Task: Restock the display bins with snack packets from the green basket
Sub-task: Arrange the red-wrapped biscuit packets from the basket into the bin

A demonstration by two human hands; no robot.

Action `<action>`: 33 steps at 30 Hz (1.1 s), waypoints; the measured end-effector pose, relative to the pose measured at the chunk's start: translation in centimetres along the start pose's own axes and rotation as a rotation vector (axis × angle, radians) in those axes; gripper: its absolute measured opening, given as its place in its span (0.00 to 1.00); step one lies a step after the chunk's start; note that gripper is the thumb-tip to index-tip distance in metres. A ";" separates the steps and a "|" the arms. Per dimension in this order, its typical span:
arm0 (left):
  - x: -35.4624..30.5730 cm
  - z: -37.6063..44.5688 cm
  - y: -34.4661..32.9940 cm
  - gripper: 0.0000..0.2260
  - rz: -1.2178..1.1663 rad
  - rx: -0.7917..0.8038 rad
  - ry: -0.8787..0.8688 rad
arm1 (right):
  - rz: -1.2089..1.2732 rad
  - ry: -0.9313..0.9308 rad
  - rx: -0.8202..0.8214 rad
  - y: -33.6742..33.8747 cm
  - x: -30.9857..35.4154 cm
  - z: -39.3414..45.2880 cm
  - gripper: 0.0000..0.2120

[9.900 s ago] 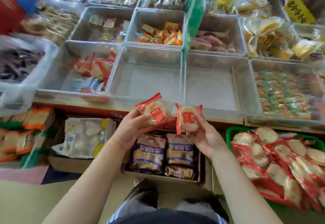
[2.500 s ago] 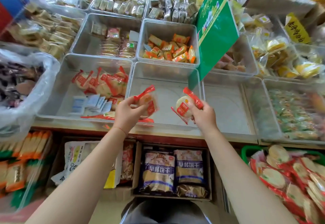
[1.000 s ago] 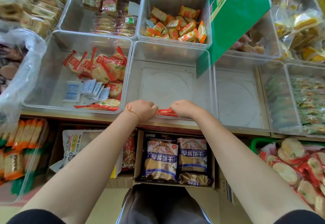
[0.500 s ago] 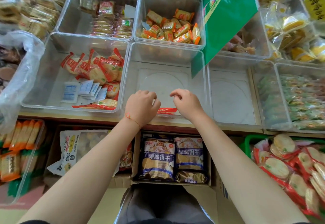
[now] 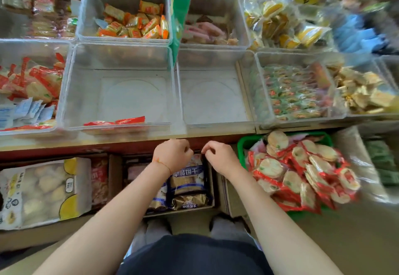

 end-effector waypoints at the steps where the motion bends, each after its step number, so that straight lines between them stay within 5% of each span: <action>1: -2.3 0.8 -1.1 0.10 -0.010 0.021 -0.002 | -0.007 -0.001 -0.016 1.5 -2.0 -0.1 0.10; 11: -22.8 5.7 -11.9 0.11 -0.091 0.150 0.126 | -0.250 -0.090 -0.183 19.4 -23.6 -0.7 0.14; 14: -26.2 5.9 -13.9 0.12 -0.098 0.171 0.168 | -0.373 -0.186 -0.010 21.3 -28.2 -0.8 0.25; 18: -29.0 6.0 -15.6 0.13 -0.104 0.194 0.200 | -0.374 -0.344 0.352 19.6 -32.2 -2.2 0.53; 20: -29.7 6.1 -16.3 0.13 -0.104 0.218 0.203 | -0.342 -0.351 0.407 18.9 -32.9 -2.7 0.57; 29: -30.7 5.3 -16.7 0.11 -0.281 0.216 0.246 | -0.141 -0.172 0.220 21.6 -31.1 -2.3 0.34; 33: -30.1 3.9 -16.2 0.11 -0.638 0.194 0.415 | 0.160 -0.162 0.055 25.3 -29.8 -2.6 0.20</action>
Point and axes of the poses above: each hand's wrist, its own z-axis towards the middle knuckle, its own y-axis out of the back of the hand, x = y × z, the point moved 10 cm from there along z, towards the middle knuckle, and after that the axes turned 2 degrees about z, right-handed, at the moved point
